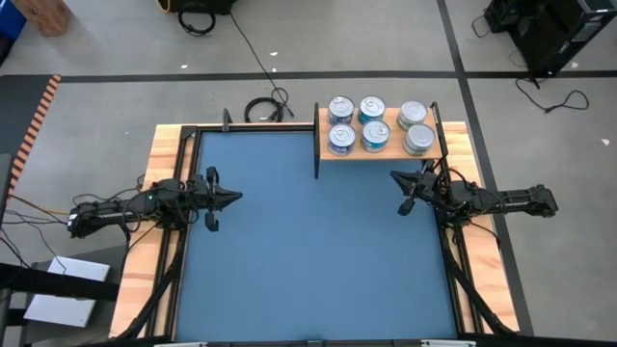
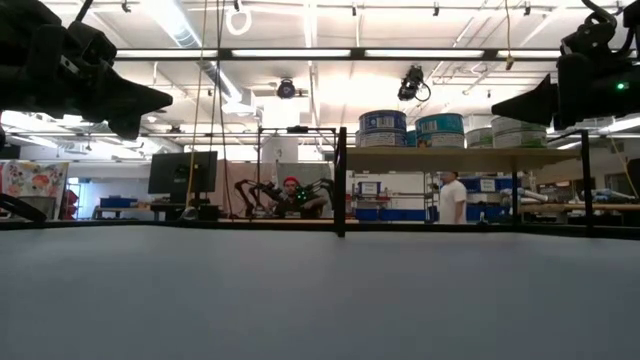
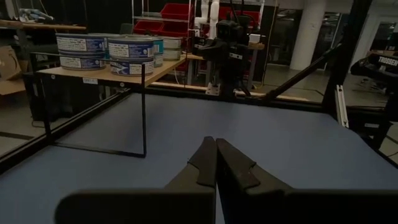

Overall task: Stack canned seafood by type on shelf
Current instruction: Return to Home Position

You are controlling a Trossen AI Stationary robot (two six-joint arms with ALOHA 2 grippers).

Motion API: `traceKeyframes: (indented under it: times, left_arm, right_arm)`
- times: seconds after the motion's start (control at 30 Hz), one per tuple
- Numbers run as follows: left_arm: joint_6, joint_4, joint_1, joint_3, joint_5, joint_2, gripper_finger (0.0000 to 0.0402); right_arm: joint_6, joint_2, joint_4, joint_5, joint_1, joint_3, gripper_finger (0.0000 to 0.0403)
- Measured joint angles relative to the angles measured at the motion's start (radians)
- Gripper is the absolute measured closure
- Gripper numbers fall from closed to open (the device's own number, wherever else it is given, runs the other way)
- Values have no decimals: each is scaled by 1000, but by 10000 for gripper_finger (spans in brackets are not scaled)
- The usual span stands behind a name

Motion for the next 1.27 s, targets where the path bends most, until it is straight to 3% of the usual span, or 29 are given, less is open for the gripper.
traceKeyframes:
  times: [1.27]
  left_arm:
    - [0, 0, 0, 0, 0, 0, 397]
  right_arm:
    - [0, 0, 0, 0, 0, 0, 377]
